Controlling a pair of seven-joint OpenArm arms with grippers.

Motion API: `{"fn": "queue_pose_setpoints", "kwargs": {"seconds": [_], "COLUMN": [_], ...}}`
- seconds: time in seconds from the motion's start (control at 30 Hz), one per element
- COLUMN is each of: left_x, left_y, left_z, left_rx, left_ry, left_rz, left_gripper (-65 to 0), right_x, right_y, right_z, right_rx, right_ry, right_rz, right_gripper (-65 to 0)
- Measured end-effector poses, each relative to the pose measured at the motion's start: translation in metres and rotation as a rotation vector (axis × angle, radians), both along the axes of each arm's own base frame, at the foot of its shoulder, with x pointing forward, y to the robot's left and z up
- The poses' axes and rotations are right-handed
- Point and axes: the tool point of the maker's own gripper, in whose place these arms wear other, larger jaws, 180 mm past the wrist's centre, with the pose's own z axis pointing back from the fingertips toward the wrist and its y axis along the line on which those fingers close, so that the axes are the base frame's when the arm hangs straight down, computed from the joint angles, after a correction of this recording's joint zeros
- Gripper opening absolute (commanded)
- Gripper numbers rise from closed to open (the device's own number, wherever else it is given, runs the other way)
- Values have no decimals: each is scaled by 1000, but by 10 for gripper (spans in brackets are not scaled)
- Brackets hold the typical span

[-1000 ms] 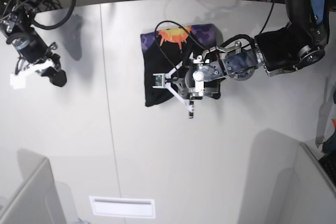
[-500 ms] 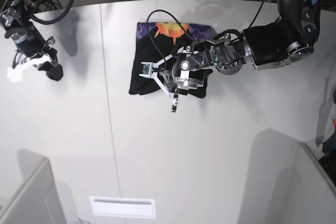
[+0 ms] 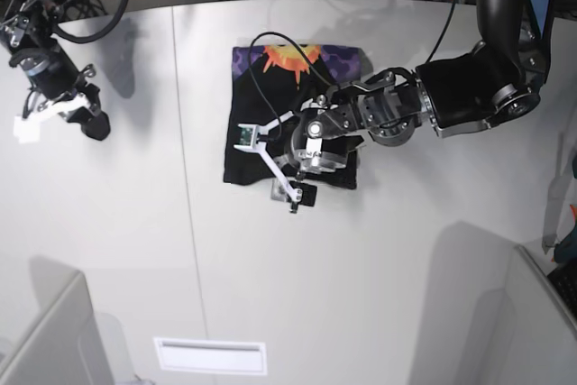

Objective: Fold the T-shirt properly

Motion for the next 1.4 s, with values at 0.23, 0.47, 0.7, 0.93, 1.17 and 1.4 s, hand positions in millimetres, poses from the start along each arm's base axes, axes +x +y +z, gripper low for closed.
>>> {"fn": "queue_pose_setpoints", "kwargs": {"seconds": [0.23, 0.47, 0.7, 0.93, 1.17, 1.4], "left_x": [35, 54, 21, -116, -289, -383], "left_y": [-16, 8, 130, 203, 250, 239], "left_z": [62, 154, 92, 0, -34, -60], "left_rx": [-167, -527, -550, -351, -196, -169], "left_ry": [-100, -245, -151, 104, 316, 522], "left_rz": [64, 289, 761, 1041, 1275, 1310], "left_gripper": [-33, -597, -650, -650, -650, -650], "right_x": [0, -12, -78, -185, -254, -276], "right_y": [1, -14, -70, -74, -29, 64], "right_z": [0, -5, -22, -47, -70, -143], "right_rx": [2, -40, -316, -363, -270, -311], "right_ry": [2, 36, 242, 632, 947, 966], "right_rz": [1, -19, -52, 123, 379, 672], "right_gripper": [-650, -650, -650, -650, -650, -650]}}
